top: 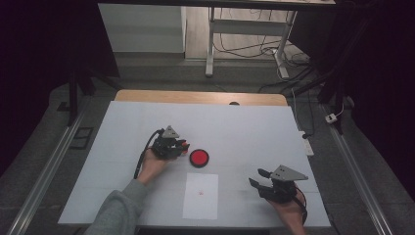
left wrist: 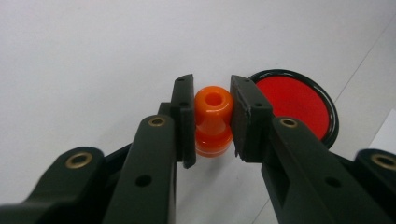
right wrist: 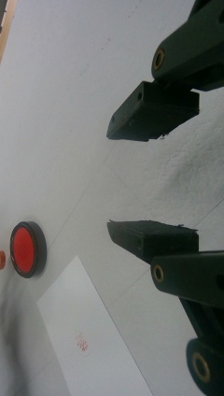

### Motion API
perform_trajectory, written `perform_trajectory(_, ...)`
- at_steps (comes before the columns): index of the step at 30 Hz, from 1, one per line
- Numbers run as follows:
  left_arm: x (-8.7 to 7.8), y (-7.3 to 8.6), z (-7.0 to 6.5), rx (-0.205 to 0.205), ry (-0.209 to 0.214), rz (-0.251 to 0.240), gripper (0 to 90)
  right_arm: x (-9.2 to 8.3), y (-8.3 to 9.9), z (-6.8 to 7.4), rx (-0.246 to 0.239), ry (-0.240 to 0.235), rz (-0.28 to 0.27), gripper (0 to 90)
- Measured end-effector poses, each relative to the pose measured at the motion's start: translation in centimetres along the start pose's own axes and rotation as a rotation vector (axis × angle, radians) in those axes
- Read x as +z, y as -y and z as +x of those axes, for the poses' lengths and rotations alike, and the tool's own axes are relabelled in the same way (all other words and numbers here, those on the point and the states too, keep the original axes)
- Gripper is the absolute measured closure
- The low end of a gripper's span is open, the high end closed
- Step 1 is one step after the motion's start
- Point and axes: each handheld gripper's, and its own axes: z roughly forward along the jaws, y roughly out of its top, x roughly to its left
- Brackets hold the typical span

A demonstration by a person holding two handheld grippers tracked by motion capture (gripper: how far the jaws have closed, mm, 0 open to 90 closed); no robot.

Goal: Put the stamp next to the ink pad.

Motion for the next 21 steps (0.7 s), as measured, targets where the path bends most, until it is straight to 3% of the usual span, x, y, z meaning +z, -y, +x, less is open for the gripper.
perform_trajectory(12, 0.66, 0.48, -0.19, 0.021, -0.010, 0.044, 70.9, 0.02, 0.00, 0.04, -0.002, 0.001, 0.007, 47.7)
perform_trajectory(21, 0.71, 0.56, -0.25, 0.018, -0.003, 0.049, 68.1, 0.03, 0.00, 0.05, -0.003, 0.001, 0.009, 47.7)
